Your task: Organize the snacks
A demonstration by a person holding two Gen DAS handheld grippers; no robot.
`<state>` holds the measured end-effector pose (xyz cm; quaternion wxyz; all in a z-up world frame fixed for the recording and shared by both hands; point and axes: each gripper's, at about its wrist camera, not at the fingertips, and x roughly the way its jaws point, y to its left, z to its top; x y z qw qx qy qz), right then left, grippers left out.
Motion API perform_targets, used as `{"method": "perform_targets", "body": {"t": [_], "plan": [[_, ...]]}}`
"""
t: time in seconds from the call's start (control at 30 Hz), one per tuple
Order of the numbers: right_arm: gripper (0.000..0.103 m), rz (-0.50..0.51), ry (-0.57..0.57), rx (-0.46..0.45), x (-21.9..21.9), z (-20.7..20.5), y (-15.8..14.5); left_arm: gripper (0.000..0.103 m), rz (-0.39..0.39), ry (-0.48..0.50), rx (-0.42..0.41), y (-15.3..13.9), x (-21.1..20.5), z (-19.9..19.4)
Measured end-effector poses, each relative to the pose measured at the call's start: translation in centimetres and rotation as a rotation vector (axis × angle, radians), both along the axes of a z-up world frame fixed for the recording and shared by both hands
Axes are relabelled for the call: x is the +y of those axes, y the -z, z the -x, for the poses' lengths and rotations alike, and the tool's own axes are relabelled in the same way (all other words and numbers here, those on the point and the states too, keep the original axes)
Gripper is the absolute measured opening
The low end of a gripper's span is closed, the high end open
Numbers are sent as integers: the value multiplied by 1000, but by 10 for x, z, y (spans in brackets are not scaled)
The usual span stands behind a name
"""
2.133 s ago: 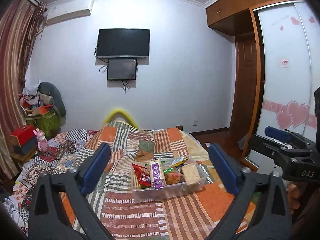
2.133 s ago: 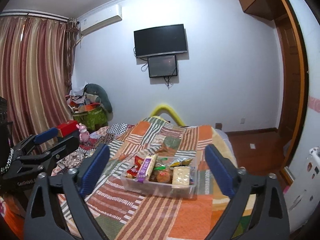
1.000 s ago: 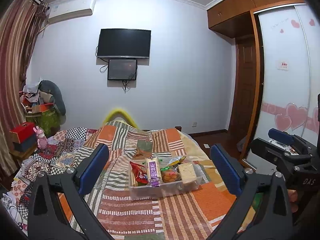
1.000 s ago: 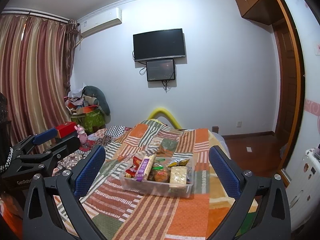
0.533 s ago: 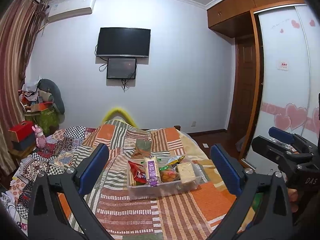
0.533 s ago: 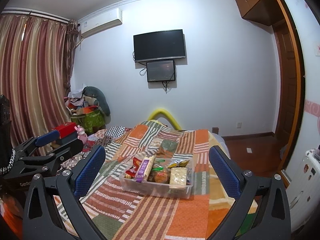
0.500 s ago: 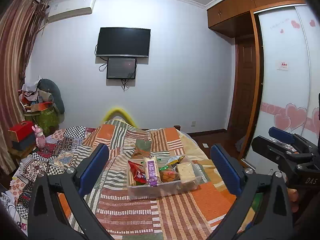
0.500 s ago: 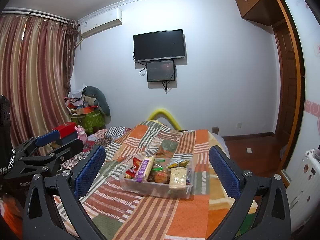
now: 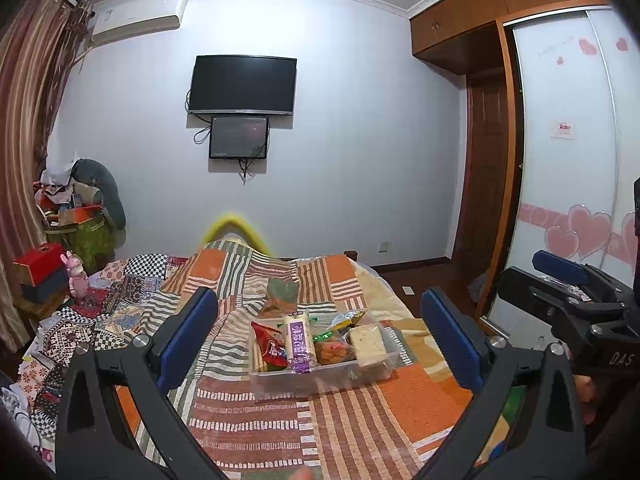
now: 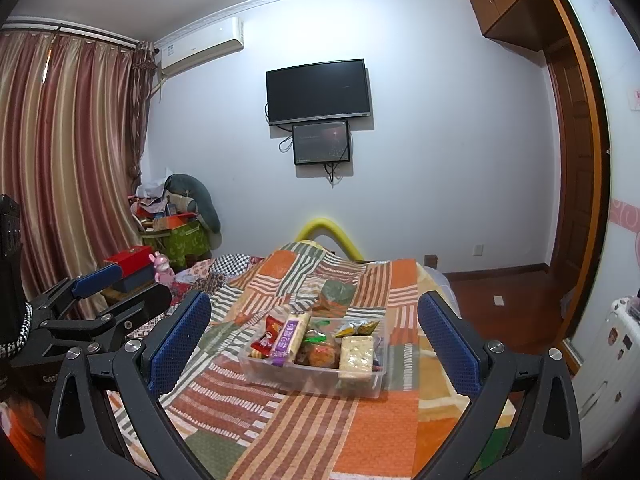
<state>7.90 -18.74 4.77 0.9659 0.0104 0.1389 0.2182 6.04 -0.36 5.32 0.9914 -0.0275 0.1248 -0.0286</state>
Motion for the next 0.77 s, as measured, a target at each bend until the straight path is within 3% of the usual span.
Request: {"method": "perform_targets", "body": {"t": [0.77], "plan": [[103, -1, 5, 6, -3, -2, 0, 103, 17, 14, 17, 2, 1, -3]]}}
